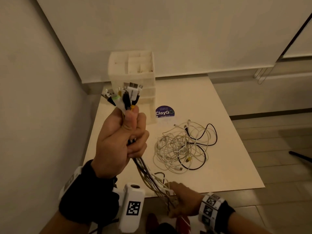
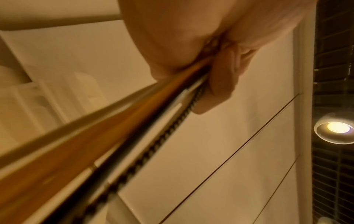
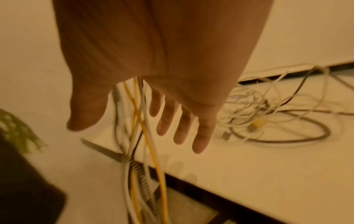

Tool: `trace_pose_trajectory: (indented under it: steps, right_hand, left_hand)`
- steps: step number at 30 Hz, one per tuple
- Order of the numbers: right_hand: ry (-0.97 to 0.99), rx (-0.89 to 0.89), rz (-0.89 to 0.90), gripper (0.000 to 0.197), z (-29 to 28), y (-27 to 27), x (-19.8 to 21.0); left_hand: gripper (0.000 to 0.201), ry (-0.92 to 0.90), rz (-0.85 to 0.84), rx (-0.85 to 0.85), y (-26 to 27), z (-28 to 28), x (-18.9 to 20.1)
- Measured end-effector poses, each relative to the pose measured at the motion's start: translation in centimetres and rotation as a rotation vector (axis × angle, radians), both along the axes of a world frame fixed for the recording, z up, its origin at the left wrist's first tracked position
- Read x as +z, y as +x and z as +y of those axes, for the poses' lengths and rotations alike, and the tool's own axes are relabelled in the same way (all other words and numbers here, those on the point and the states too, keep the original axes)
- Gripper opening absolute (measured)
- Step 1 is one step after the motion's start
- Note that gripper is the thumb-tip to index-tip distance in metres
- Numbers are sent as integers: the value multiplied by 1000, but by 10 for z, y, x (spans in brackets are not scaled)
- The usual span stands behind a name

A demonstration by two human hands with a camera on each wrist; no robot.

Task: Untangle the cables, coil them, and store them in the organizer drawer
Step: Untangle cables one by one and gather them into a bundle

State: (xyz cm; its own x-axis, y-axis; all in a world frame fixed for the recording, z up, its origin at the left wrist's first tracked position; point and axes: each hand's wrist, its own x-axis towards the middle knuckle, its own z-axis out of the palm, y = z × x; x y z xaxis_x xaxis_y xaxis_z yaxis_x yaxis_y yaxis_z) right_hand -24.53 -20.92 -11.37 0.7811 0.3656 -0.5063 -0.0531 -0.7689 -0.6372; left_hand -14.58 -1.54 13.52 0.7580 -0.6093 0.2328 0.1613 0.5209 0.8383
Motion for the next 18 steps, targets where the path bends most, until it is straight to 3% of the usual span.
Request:
trace_pose_trajectory:
  steps: [2,4,6,11,15,18]
  right_hand:
    - [-89,-19,-26,60,-23,14,-2]
    - [-187,-147,-126,39,-38,33,-7]
    - [-296,-265,-187,31,-42,51,-14]
    - [-477,-254,-138,40,-27,64,-36]
    - [-484,-240,-187,32,-32,66,-39]
    - [-451,-253,-192,41,-38,67,-44]
  left_hand:
    - [42,31,-15,50,0,0,-2]
    - [42,49,-28,94,-1,0,-5]
    - [41,49,-23,117,-1,0,-7]
    - [38,72,-54,153,-1,0,-5]
    - [39,92,-46,202,0,2,-5]
    - [35,91,-62,210,4,-2,-5]
